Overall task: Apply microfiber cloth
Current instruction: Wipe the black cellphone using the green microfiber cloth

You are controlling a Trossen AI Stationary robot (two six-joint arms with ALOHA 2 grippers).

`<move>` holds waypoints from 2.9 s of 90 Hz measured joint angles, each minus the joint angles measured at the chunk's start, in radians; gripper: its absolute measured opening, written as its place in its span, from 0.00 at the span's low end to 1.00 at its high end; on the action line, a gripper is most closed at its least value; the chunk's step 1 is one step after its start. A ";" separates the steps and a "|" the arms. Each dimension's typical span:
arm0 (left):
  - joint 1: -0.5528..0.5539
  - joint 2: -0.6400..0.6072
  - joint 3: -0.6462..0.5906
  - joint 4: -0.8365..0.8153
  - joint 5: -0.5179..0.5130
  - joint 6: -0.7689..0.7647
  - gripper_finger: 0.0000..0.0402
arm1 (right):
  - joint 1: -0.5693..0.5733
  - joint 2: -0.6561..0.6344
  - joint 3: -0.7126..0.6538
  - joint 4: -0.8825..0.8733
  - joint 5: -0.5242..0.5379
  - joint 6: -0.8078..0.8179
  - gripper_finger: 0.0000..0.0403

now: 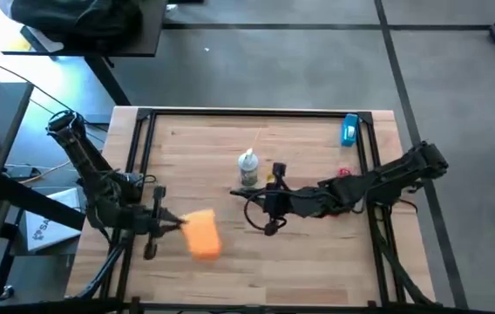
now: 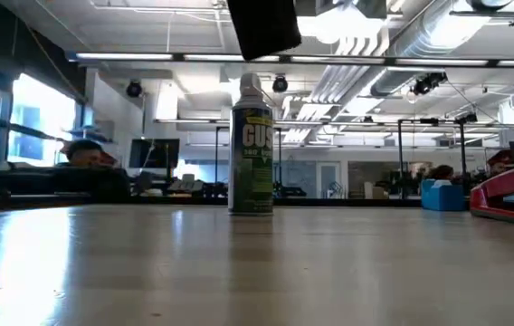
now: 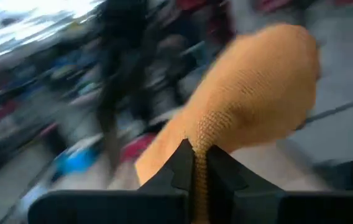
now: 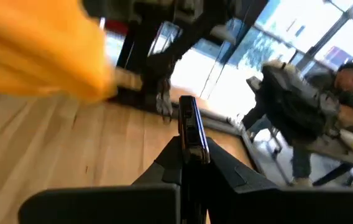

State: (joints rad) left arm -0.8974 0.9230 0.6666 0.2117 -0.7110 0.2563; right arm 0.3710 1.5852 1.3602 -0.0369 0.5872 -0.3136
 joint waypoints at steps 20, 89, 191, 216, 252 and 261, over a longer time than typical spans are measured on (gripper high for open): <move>0.155 0.056 0.000 0.000 0.018 -0.049 0.00 | -0.016 0.006 0.000 0.199 -0.192 -0.070 0.02; 0.306 0.400 0.014 0.903 -0.366 0.907 0.00 | -0.091 0.113 0.000 0.410 -0.034 0.118 0.02; 0.381 0.470 0.111 0.657 -0.382 1.298 0.00 | -0.131 -0.012 -0.002 0.246 -0.046 0.515 0.02; 0.387 0.585 0.108 0.720 -0.309 1.478 0.00 | -0.141 -0.042 -0.002 0.137 -0.125 0.597 0.02; 0.435 0.613 0.109 0.842 -0.113 1.795 0.00 | -0.135 -0.039 0.000 -0.089 -0.259 0.817 0.02; 0.450 0.613 0.134 0.839 -0.063 1.824 0.00 | -0.124 -0.039 0.000 -0.086 -0.257 0.833 0.02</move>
State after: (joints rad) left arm -0.4477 1.5356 0.8011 1.0503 -0.7741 2.0805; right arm 0.2469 1.5467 1.3605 -0.1231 0.3299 0.5198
